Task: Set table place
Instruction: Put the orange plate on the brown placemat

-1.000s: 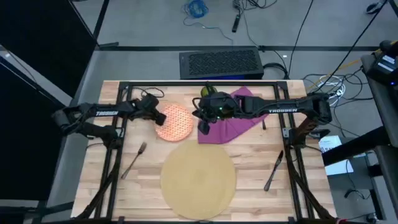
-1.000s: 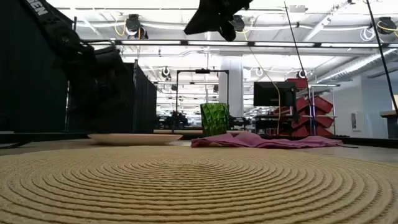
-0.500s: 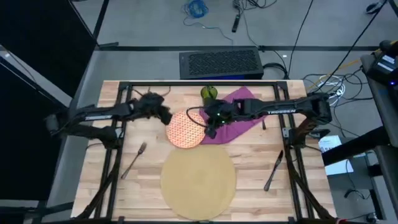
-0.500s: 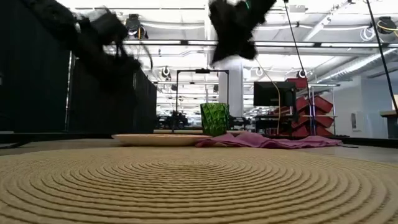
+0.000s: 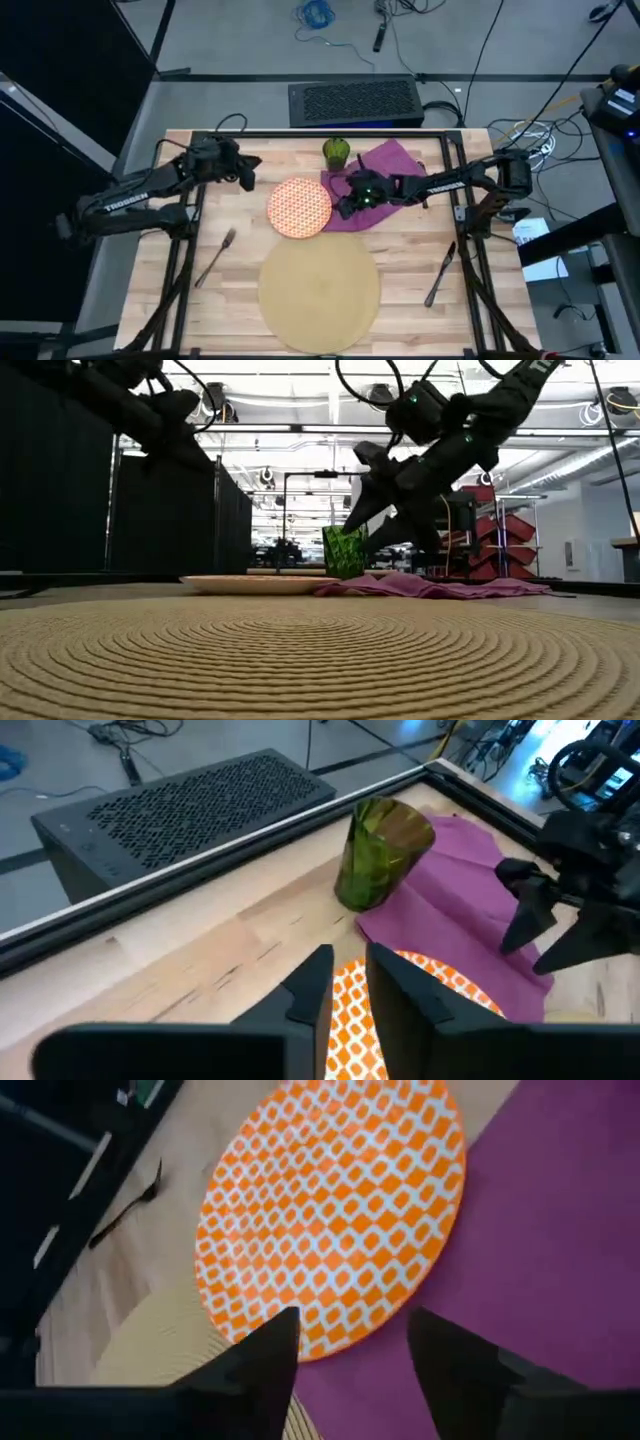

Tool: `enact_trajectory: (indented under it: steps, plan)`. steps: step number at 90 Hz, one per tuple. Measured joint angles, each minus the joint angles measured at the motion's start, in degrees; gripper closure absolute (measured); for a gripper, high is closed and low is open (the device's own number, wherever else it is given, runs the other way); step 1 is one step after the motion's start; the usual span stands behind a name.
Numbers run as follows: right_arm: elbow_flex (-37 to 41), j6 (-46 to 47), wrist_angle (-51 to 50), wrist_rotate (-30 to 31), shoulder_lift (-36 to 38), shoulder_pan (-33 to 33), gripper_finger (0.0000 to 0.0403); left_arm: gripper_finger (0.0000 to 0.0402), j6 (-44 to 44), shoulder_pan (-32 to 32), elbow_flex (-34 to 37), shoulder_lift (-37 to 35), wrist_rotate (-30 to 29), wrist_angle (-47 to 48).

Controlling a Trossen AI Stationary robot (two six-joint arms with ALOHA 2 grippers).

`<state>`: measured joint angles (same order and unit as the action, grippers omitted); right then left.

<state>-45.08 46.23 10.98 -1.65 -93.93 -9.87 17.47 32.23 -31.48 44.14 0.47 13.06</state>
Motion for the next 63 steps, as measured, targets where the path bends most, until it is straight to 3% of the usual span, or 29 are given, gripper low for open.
enact_trajectory:
  steps: [14,33,63]
  plan:
    - [-0.5,4.0,0.9,2.0,-2.5,1.4,0.0216,0.0334,0.1,0.0,0.0,0.1,0.0,-0.3]
    - [-2.3,7.9,1.5,9.1,-6.3,4.4,0.0231,0.0333,0.2,0.0,0.0,0.2,0.0,-0.5]
    - [-5.0,11.6,0.1,10.5,-9.1,4.7,0.0237,0.0333,0.0,0.0,0.0,0.2,0.0,-0.5]
